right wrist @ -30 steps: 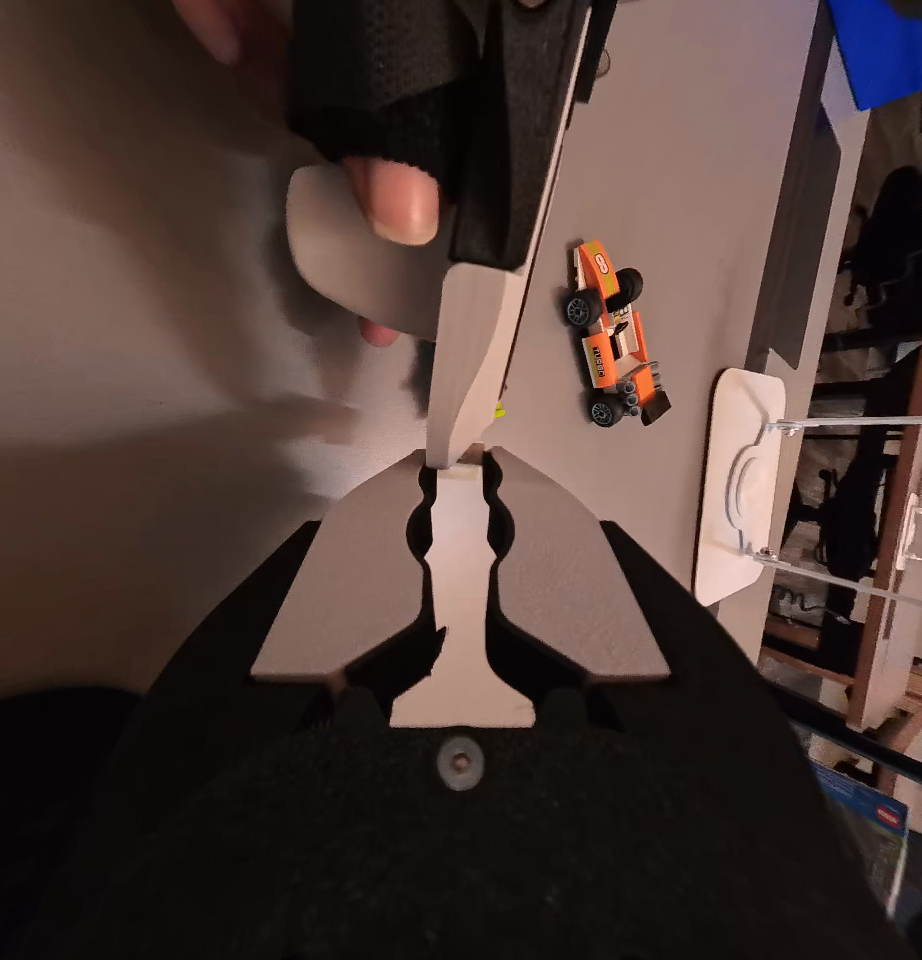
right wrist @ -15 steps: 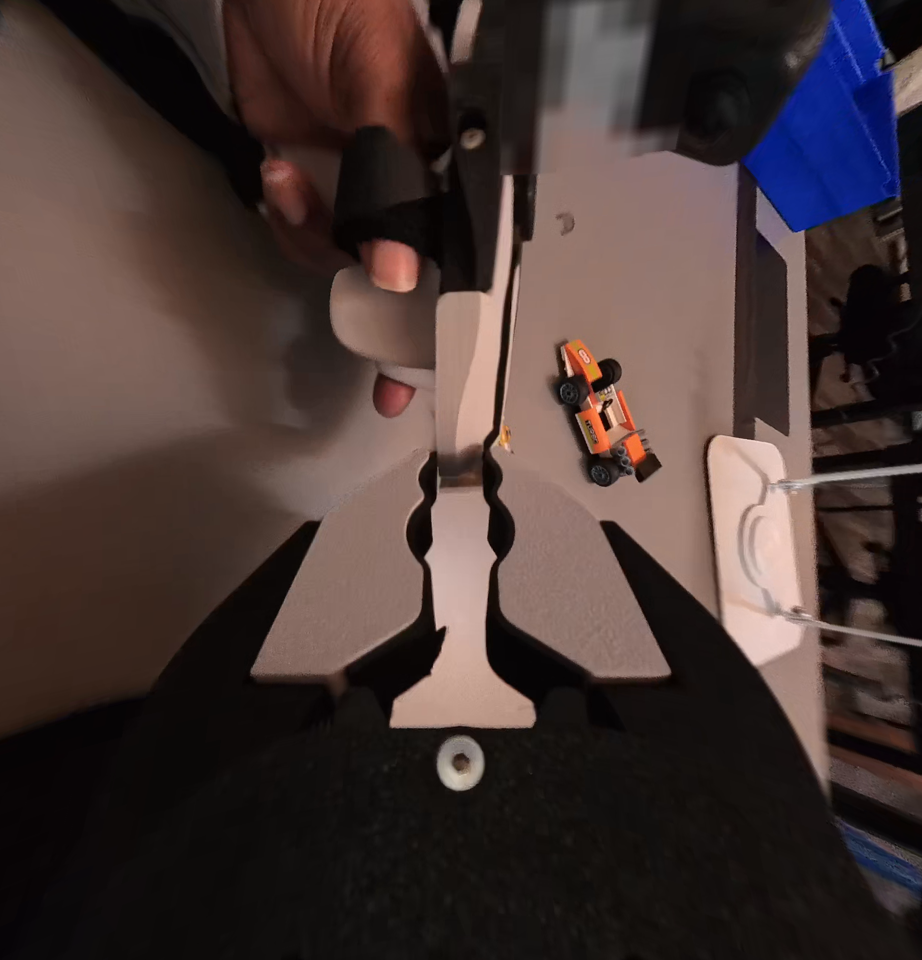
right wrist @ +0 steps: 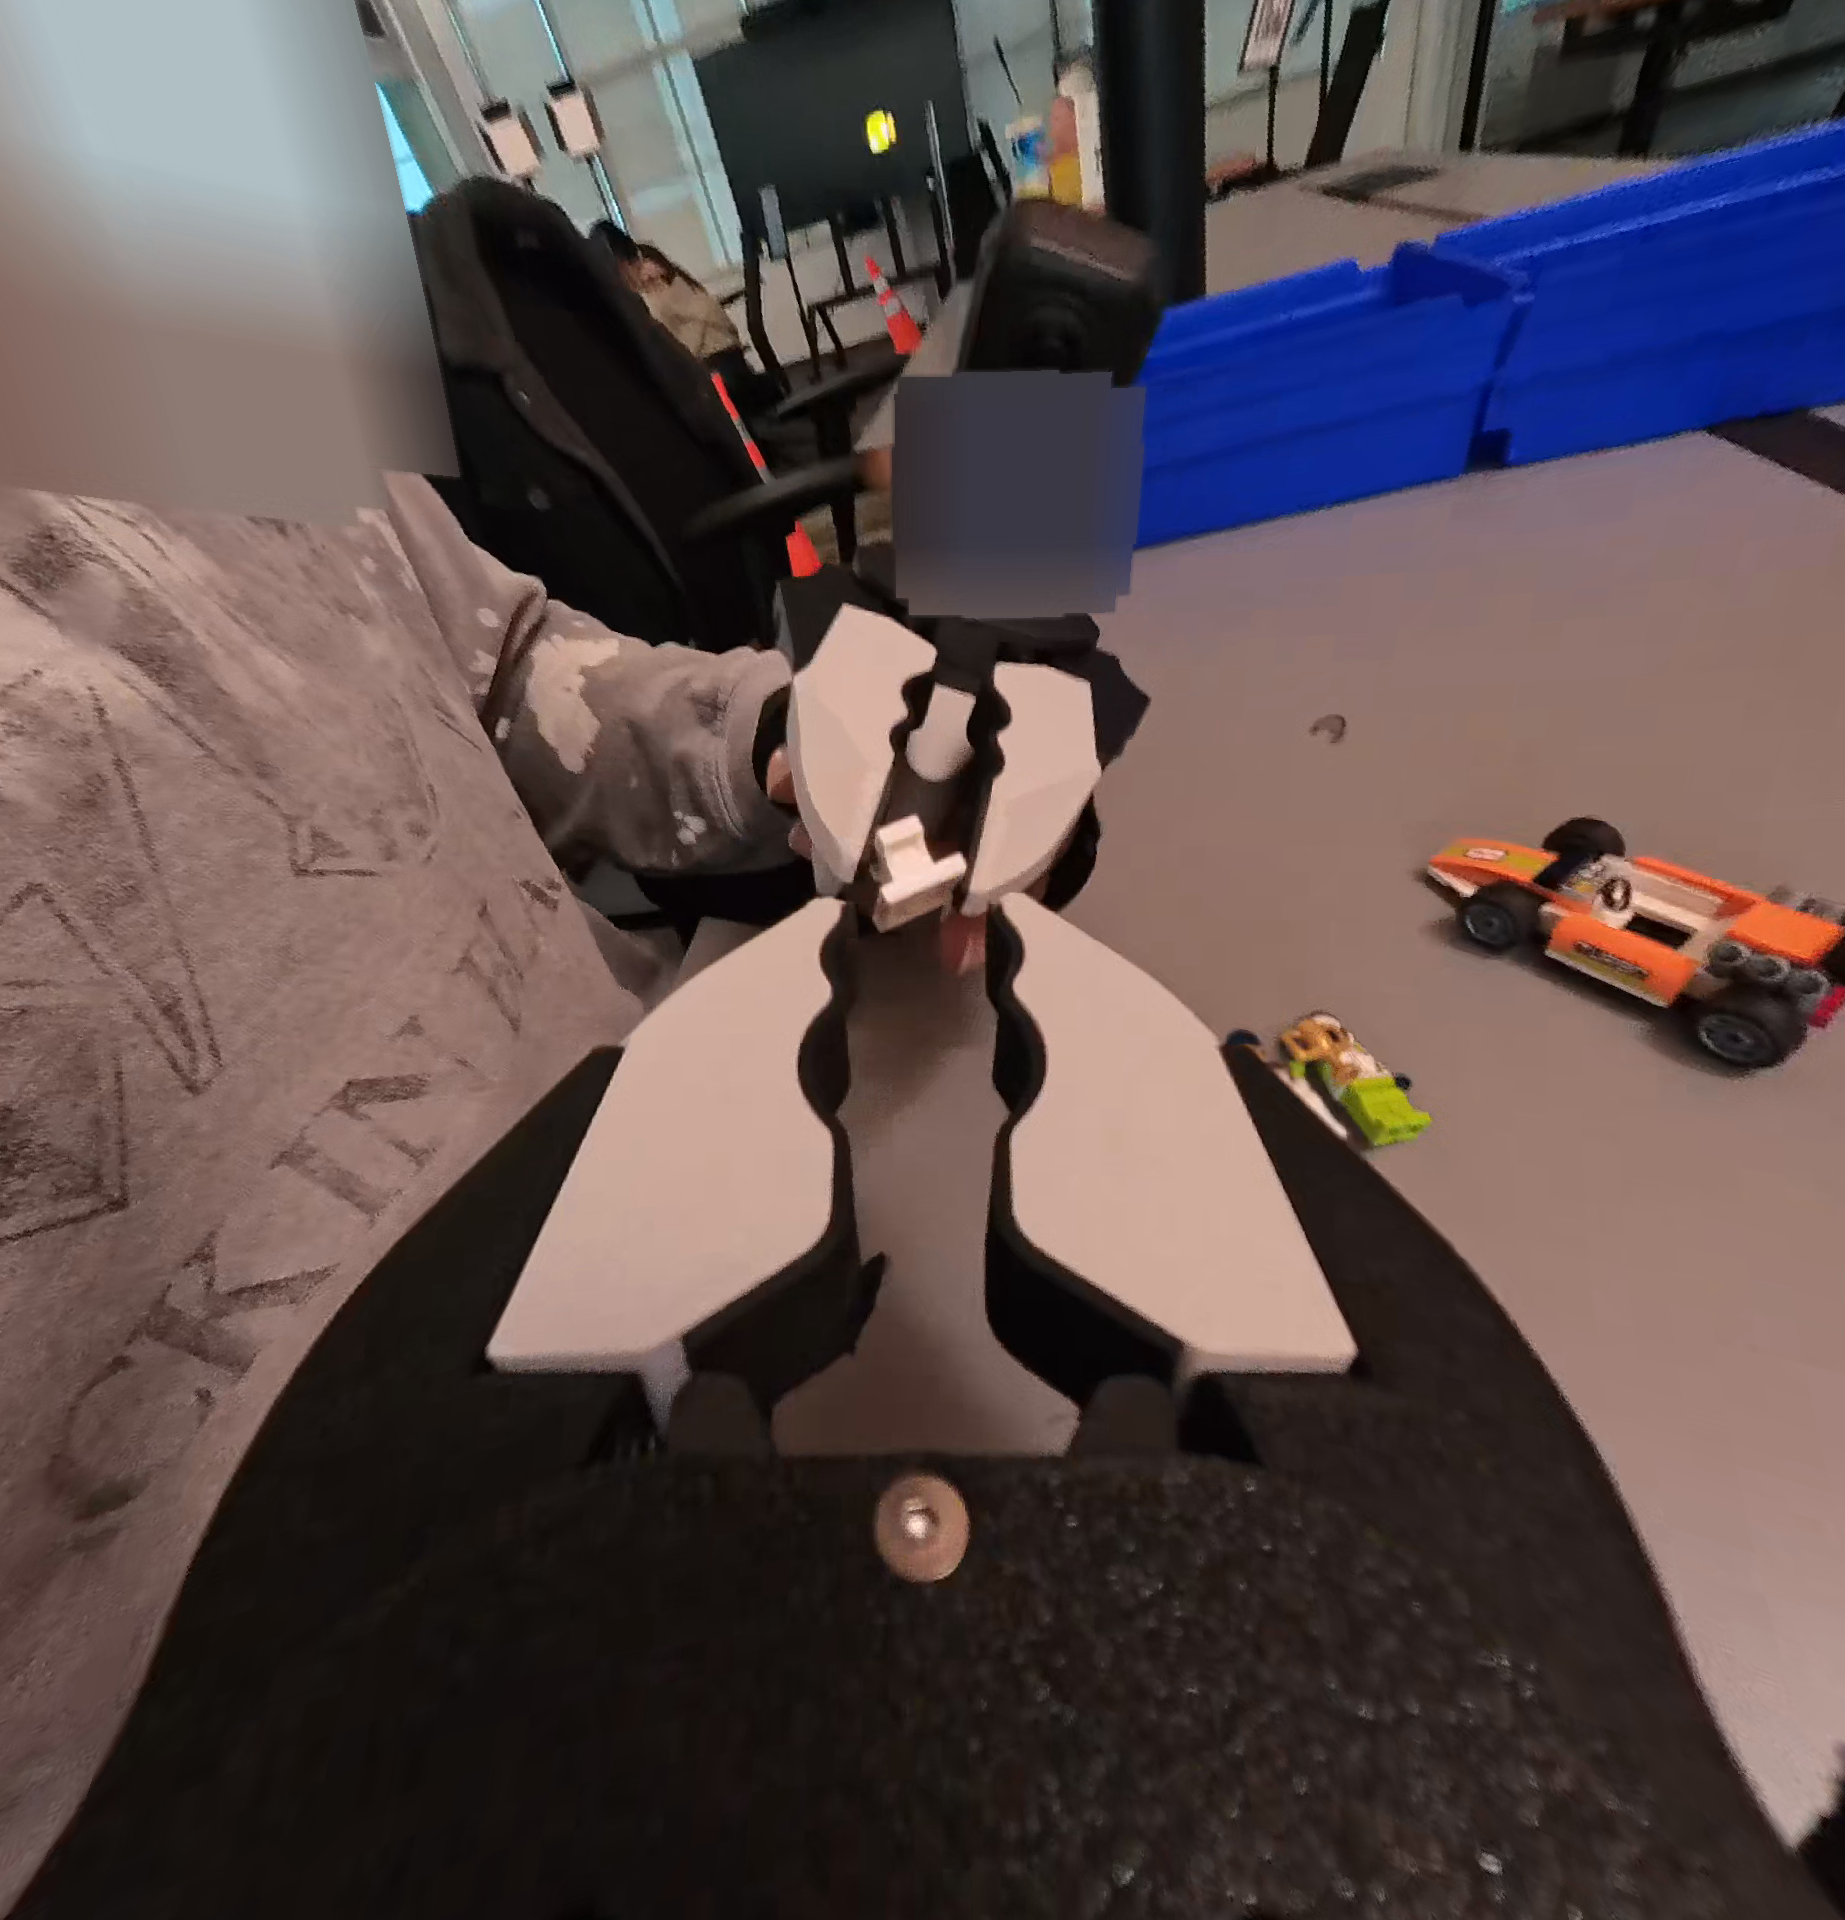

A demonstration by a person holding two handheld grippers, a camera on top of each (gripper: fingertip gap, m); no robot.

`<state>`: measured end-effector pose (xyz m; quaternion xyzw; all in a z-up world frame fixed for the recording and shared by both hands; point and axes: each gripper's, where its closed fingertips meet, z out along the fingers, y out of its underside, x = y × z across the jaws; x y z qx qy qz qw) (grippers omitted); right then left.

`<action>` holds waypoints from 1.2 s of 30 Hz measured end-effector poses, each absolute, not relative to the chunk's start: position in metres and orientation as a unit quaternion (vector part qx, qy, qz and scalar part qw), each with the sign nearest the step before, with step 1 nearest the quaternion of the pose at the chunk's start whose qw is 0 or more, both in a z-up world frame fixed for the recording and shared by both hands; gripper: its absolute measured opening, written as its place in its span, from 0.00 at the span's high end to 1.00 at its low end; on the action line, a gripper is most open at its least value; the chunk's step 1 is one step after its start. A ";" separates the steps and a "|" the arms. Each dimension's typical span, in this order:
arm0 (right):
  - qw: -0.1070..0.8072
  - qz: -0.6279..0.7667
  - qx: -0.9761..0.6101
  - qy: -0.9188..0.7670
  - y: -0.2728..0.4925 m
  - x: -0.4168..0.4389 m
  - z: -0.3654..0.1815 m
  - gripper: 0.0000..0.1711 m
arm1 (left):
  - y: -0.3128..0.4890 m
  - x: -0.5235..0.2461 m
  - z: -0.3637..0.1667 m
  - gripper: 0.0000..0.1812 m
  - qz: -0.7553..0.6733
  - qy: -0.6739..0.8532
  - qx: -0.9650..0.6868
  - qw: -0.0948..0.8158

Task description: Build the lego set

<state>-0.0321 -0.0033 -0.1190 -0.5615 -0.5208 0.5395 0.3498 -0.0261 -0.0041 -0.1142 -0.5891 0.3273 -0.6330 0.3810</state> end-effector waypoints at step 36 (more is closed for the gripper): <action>0.484 0.197 -0.460 -0.718 -0.003 -0.033 -0.137 0.86 | -0.006 -0.020 -0.130 0.91 -0.723 0.205 -0.625 0.211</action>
